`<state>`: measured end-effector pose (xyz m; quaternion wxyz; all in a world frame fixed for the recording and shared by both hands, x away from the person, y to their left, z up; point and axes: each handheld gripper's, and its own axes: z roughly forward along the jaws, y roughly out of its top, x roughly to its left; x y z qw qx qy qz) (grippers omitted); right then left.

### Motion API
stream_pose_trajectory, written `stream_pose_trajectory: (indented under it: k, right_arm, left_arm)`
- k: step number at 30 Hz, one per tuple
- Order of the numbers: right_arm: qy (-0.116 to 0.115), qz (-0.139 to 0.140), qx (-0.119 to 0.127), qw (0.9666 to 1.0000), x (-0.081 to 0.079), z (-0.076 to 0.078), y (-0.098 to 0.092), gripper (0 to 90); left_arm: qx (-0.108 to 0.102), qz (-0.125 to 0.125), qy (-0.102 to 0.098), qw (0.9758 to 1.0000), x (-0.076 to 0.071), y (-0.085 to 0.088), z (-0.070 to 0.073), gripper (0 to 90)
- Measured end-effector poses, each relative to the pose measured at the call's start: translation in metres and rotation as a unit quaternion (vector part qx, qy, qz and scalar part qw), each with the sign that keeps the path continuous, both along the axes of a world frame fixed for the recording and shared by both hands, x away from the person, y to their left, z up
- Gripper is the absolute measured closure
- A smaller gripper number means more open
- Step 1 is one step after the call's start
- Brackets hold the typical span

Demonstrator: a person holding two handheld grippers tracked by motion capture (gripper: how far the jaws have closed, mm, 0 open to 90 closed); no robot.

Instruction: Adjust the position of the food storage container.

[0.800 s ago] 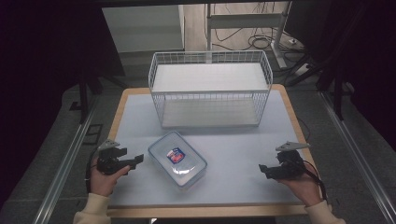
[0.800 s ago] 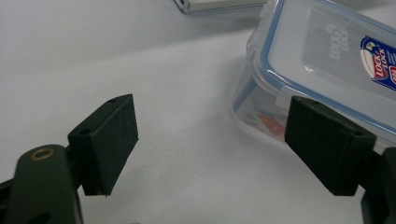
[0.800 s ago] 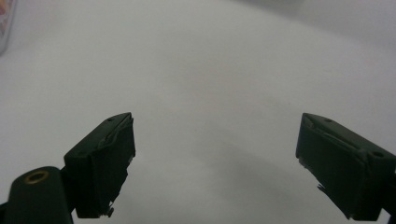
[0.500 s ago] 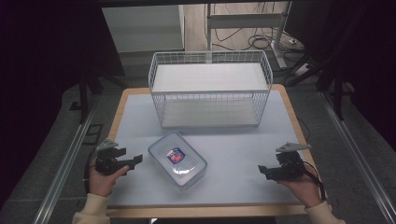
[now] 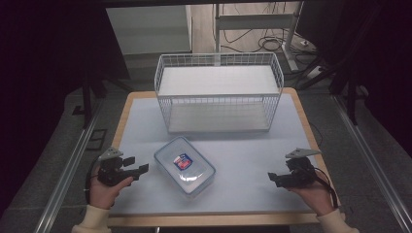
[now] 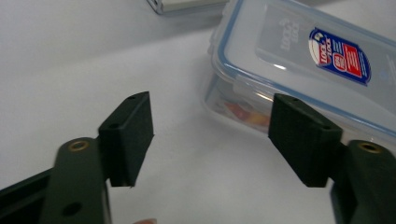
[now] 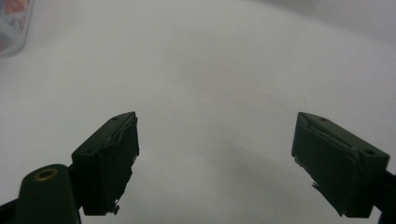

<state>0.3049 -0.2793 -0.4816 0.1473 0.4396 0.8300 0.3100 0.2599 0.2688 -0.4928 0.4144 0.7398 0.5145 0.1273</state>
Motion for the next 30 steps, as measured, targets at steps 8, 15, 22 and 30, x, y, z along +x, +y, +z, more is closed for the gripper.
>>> stream_pose_trajectory:
  k: [8,15,22,30]
  right_arm:
    - [0.002,0.008,-0.004,1.0,-0.001,-0.001,0.004,15.0]
    - [0.004,0.01,-0.006,0.9999,0.001,-0.002,0.004,14.9]
    - [0.005,0.01,-0.007,0.9999,0.001,-0.002,0.003,15.2]
    - [0.005,0.013,-0.008,0.9999,0.0,-0.002,0.006,15.3]
  left_arm:
    - [0.016,-0.041,0.018,0.9989,-0.013,-0.013,0.0,54.4]
    - [0.028,-0.102,0.046,0.9933,-0.017,-0.037,-0.003,90.0]
    - [0.028,-0.147,0.053,0.9873,-0.023,-0.059,-0.006,90.0]
    - [0.04,-0.184,0.063,0.9801,-0.026,-0.08,-0.011,90.0]
